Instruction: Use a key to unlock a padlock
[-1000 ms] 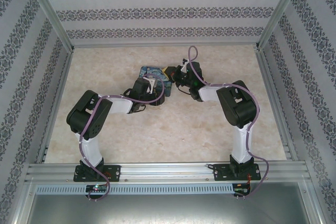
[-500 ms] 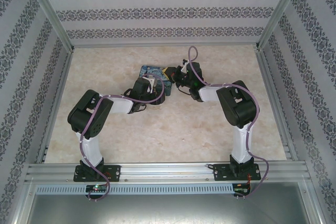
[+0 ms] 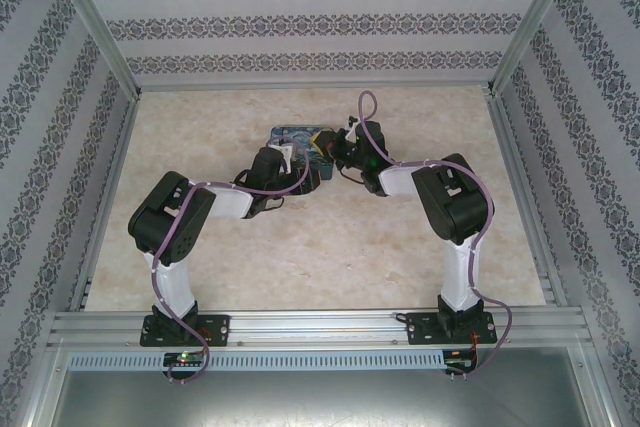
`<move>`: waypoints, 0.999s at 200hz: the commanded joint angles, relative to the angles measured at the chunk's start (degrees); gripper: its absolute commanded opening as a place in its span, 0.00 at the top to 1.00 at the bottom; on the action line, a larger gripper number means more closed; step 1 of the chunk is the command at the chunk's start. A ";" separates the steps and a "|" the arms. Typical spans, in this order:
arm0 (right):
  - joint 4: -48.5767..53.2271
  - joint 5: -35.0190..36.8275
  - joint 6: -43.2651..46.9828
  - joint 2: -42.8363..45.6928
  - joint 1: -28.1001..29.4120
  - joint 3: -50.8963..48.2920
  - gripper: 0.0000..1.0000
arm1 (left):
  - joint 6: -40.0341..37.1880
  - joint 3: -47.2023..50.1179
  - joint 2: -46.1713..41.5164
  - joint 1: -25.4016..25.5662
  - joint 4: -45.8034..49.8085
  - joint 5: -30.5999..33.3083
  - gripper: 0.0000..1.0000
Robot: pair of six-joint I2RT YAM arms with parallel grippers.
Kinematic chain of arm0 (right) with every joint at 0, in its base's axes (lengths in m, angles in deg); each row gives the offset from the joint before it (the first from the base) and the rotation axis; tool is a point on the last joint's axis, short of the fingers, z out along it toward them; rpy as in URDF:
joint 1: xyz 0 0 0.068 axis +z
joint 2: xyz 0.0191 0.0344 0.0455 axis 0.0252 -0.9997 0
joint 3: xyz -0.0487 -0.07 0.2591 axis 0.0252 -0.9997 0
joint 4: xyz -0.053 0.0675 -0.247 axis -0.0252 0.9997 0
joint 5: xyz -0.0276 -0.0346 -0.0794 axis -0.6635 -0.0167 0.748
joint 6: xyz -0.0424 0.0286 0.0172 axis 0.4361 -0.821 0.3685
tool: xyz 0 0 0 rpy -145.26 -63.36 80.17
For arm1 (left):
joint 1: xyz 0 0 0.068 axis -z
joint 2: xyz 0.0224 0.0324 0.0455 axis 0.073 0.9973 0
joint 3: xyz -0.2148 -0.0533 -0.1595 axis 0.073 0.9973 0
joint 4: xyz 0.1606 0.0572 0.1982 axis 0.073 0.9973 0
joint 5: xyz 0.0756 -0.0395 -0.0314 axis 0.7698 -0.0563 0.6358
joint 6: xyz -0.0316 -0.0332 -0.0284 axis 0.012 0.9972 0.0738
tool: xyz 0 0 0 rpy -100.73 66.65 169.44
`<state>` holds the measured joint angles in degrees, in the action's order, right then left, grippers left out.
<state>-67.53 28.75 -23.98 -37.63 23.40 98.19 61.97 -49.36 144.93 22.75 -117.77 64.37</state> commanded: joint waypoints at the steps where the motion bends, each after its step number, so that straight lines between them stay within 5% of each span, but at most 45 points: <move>1: -1.72 0.11 0.64 -0.89 -0.41 -0.69 1.00 | 0.48 0.91 0.34 -0.20 -2.84 0.20 0.37; 127: -1.90 0.02 0.24 -2.09 -0.49 -0.16 1.00 | -6.19 -3.51 5.90 -0.02 3.29 1.88 0.37; 200: -1.90 0.00 0.51 -2.34 -0.85 -0.84 1.00 | 7.41 0.12 4.44 -0.16 -10.93 -6.31 0.40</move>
<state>-67.74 28.75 -23.98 -38.63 23.40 98.19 63.20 -50.52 148.93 22.71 -121.51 61.60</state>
